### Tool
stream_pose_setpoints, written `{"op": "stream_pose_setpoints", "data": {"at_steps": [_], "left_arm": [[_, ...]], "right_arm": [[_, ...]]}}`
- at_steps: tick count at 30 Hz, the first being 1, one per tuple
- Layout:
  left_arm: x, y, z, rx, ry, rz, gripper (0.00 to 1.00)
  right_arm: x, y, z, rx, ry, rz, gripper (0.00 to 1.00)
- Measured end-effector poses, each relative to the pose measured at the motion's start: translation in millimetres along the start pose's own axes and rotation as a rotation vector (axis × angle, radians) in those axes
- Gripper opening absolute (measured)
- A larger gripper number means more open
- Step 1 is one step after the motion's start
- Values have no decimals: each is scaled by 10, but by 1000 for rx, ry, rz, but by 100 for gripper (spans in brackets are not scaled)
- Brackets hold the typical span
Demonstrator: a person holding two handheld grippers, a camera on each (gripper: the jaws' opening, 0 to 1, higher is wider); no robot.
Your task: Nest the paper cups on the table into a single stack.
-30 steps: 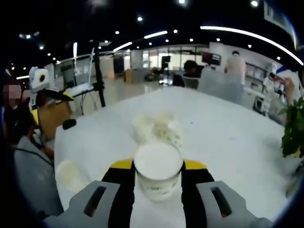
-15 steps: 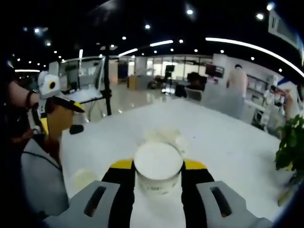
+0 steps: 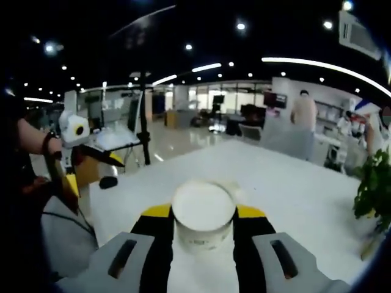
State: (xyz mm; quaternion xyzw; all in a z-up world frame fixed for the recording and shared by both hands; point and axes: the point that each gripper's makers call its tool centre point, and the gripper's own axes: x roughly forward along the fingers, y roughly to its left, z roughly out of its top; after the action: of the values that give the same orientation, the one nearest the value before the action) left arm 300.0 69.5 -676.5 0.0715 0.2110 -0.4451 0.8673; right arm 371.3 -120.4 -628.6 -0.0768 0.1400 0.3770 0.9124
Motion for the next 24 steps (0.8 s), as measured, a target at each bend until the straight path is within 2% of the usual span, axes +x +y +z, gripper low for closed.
{"op": "stream_pose_setpoints", "data": {"at_steps": [16,24], "left_arm": [[24,-55,-56,-20,3,-15,96],[60,-98,1,-28,-1,-30,95]], "right_arm": [[-89,188,-61,71,-21,17,34],[-89,295,-104,109,-33,32,34]]}}
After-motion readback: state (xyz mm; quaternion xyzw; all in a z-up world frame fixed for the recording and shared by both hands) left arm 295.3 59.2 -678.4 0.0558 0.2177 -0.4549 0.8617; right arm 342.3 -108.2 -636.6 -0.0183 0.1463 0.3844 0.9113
